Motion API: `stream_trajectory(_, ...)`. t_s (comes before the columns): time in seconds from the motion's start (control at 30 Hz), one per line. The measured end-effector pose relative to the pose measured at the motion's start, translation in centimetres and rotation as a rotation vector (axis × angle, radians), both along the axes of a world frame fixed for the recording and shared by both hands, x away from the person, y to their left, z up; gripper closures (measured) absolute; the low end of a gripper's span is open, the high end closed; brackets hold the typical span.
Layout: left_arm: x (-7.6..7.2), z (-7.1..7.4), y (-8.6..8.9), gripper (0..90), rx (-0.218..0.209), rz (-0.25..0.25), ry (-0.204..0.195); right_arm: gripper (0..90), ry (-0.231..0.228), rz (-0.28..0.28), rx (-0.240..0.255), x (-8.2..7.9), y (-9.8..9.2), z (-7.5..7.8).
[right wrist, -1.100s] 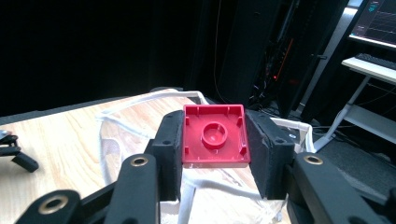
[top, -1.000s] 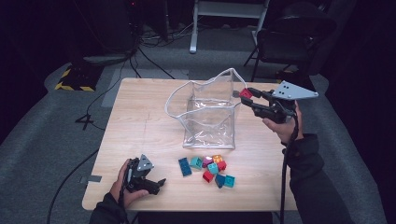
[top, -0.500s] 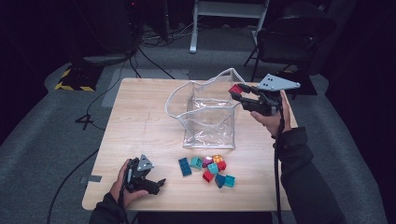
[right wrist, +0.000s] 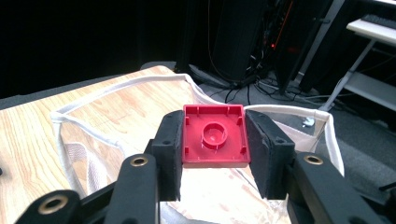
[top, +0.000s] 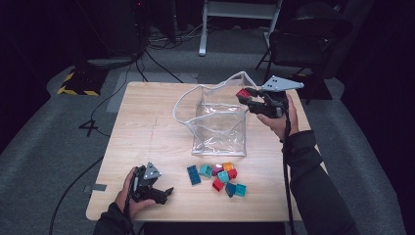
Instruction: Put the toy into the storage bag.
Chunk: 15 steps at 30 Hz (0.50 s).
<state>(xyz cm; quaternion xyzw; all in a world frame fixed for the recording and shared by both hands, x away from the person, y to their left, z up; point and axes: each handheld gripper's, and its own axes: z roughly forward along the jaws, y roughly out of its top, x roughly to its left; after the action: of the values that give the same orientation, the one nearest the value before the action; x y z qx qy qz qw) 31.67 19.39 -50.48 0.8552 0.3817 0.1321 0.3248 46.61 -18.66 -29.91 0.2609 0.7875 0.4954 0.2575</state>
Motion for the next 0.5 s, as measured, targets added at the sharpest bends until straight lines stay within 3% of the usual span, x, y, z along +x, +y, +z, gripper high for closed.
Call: stream_trajectory(0.5,0.00,-0.01,0.00,0.4,0.000,0.001,-0.001,59.4,0.027,-0.009,-0.028,0.50,0.37,-0.67)
